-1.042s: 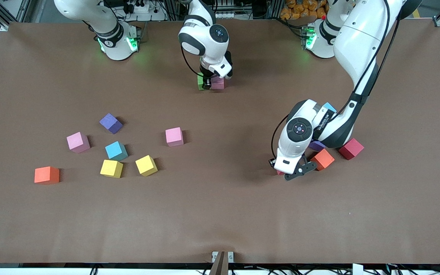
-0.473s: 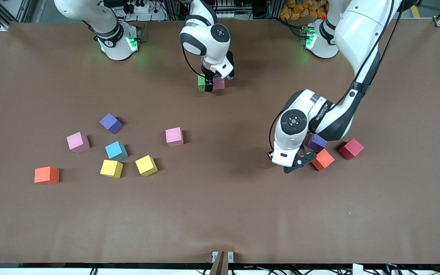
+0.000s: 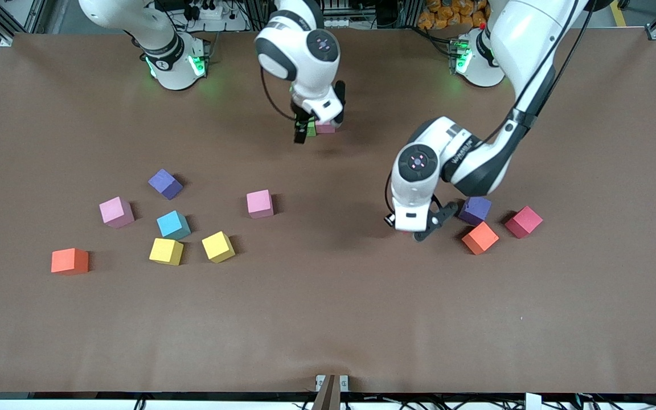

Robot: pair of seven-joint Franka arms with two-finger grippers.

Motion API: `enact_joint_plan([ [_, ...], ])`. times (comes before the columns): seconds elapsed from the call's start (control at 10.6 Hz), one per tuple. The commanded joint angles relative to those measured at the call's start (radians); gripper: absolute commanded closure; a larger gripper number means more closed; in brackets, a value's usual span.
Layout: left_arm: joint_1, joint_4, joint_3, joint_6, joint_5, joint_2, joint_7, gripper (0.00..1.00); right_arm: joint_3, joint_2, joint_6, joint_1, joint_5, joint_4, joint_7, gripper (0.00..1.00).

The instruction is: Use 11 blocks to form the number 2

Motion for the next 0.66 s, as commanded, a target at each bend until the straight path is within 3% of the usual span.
enact_joint_plan([
  [0.0,0.010,-0.089,-0.053,-0.007,-0.066,-0.078,-0.145,0.47,0.011,-0.032,-0.032,-0.146,-0.017,0.026,0.006,0.00],
  [0.19,0.010,-0.137,-0.108,-0.007,-0.084,-0.114,-0.323,0.50,0.005,-0.046,-0.113,-0.255,-0.021,0.098,0.018,0.00],
  [0.57,0.001,-0.162,-0.188,-0.007,-0.114,-0.107,-0.688,0.50,-0.007,0.005,-0.063,-0.488,-0.020,0.158,0.054,0.00],
])
